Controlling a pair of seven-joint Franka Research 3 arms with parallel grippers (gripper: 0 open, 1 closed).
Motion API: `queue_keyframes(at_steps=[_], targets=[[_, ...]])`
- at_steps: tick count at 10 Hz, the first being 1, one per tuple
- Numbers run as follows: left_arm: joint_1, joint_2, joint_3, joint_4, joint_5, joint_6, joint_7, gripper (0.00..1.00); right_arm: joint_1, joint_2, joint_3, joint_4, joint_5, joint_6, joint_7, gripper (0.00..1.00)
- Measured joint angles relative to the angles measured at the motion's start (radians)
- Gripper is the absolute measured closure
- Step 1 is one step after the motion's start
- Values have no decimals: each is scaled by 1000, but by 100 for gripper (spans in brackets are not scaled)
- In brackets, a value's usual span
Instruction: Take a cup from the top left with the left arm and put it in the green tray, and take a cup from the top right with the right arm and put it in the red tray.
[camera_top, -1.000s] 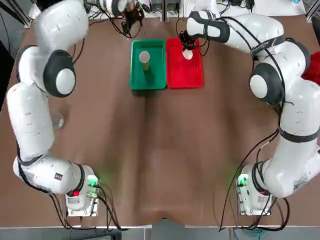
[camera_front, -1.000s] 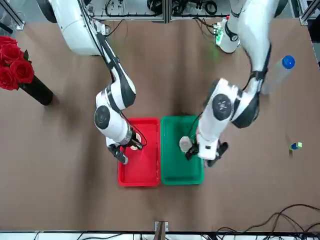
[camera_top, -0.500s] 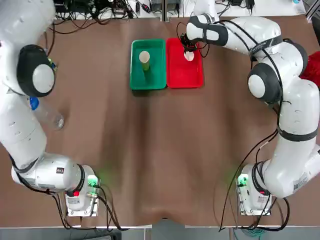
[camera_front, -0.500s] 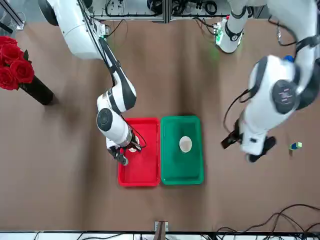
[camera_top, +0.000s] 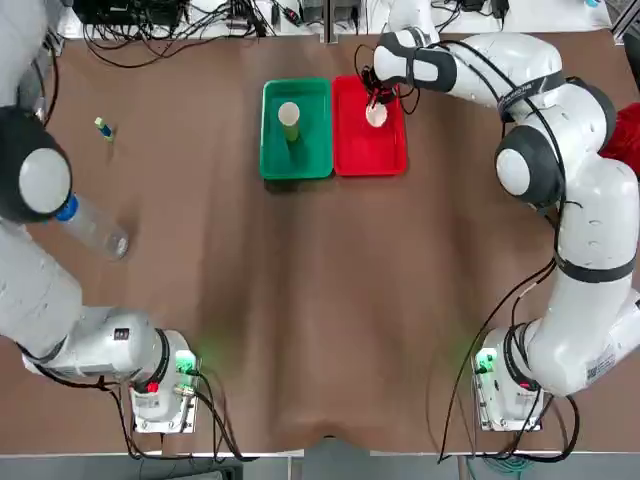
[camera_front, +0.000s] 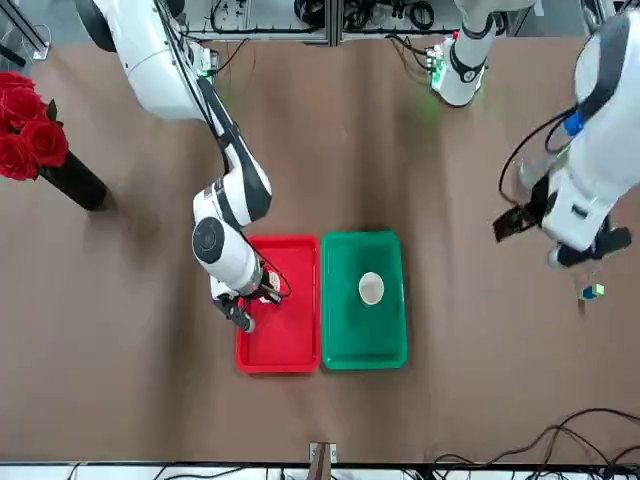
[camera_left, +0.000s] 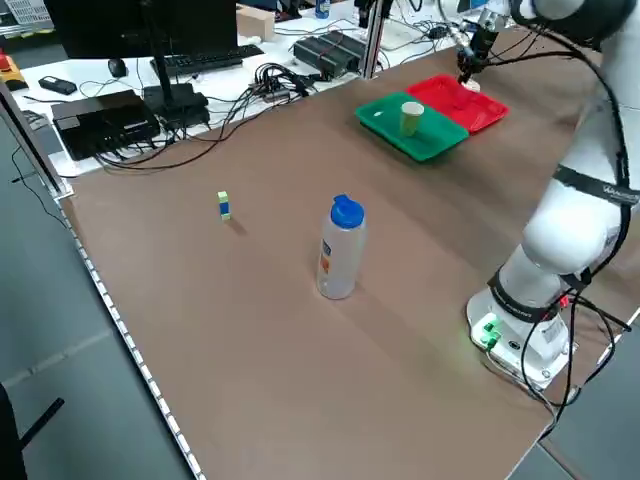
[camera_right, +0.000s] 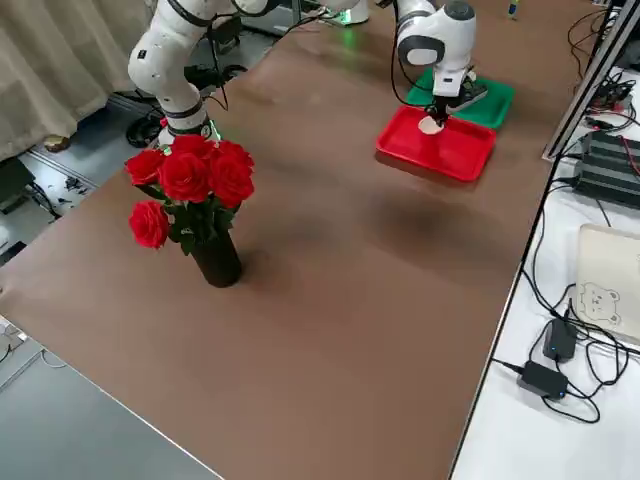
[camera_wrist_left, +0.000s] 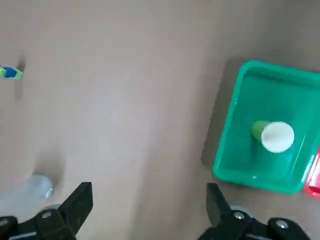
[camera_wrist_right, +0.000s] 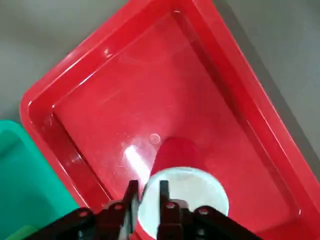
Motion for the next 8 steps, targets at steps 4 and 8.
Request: queue_keyframes(at_steps=[4, 8], targets=[[1, -107, 9, -70, -1, -13, 110, 0, 8, 0, 4, 4, -1, 0, 0, 10], [24, -103, 10, -78, -5, -33, 168, 0, 5, -21, -2, 124, -2, -223, 0, 0]])
